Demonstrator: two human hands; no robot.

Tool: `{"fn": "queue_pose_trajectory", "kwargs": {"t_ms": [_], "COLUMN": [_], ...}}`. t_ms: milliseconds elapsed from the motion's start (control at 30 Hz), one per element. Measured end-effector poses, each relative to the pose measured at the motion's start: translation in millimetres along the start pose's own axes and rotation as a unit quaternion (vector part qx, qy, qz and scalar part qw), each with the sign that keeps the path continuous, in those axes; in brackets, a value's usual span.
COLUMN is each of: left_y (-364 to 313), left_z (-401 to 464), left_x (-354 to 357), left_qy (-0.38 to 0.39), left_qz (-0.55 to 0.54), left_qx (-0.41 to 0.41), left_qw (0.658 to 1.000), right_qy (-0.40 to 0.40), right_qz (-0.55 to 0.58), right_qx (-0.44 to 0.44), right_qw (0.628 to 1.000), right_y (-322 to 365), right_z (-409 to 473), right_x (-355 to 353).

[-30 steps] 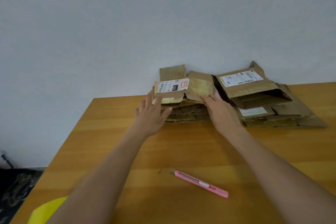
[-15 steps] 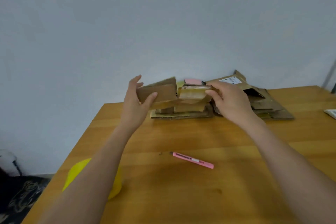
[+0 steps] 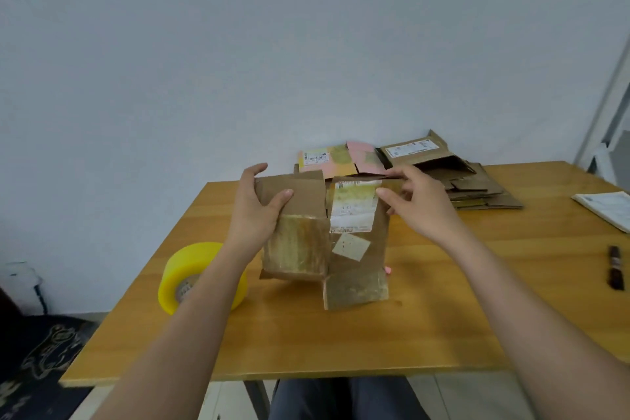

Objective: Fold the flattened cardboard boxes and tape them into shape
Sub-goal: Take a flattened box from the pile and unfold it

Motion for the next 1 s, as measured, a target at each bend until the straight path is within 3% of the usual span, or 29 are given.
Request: {"fn": "queue_pose_trajectory", "kwargs": {"t_ms": [267,467,667,833,1000], "left_y": [36,51,36,50,50], "left_z": [-17,-20,-30,-35,-36], "left_x": [8,18,34,29,25], "left_qy": [-0.076,-0.020,0.031,0.020,0.025], "left_qz": [-0.062,-0.103,-0.113,-0.110,-0.032], "left_qx": [-0.015,-0.014,0.032,0.021,0.060], "left_qw": [0.995,0.994,0.993,0.993,0.997], "right_qy": [-0.003,0.056,0.144,0.112,0.089], "right_qz": [0.093,0.115,0.195,0.184,0.184], "right_qx": [0.041,0.069,0.029,0.028,0.008], "right_qw": [0.995,0.989,0.970,0.976,0.979], "right_y": [-25,-34,-16,-21,-23], "right_z": [-10,-3,0,-2,-10], "right_x": [40,68,85,86,88]}}
Point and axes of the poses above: each hand's wrist, its own z-axis towards the middle knuckle, its own x-axis out of the palm, y = z × x, the point moved 7 cm from there along z, towards the middle knuckle, and after that the axes turned 7 degrees about x, right-handed, at the moved point
